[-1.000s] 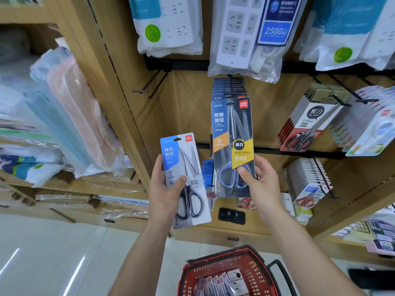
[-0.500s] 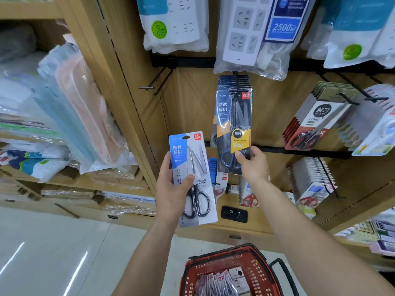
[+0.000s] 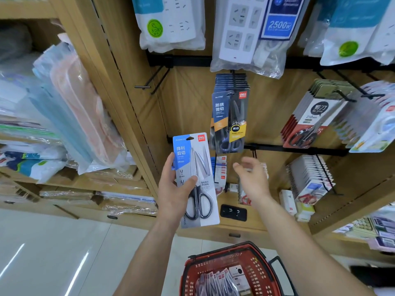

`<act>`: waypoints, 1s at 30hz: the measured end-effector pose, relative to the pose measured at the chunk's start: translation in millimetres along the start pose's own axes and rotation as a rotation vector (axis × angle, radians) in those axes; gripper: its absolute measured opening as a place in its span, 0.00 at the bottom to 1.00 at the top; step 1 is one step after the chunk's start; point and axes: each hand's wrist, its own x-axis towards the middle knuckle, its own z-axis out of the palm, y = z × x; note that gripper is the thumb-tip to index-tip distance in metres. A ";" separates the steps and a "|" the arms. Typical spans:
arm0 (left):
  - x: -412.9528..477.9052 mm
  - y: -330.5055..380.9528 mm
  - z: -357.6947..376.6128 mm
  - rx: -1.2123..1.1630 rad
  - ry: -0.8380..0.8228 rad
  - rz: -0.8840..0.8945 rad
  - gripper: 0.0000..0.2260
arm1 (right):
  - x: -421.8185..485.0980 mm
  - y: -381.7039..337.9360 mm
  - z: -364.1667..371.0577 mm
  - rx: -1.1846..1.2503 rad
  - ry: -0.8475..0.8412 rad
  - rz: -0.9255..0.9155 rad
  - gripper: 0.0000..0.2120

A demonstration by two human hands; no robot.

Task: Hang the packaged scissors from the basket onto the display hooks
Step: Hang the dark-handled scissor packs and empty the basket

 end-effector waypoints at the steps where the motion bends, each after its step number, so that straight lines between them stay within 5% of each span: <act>1: 0.3 -0.6 3.9 0.005 -0.009 0.006 0.32 | -10.9 -0.7 -0.8 0.058 -0.089 0.002 0.15; 6: 2.4 -7.2 20.0 0.017 -0.067 0.041 0.32 | -46.8 7.8 6.3 0.146 -0.461 -0.031 0.20; 23: 10.2 -17.0 72.7 0.258 -0.353 0.043 0.19 | -35.3 56.9 -50.9 0.231 -0.151 -0.094 0.22; 30: 12.7 -18.3 114.1 0.551 -0.498 0.158 0.15 | -30.3 69.4 -105.0 0.275 0.029 -0.116 0.19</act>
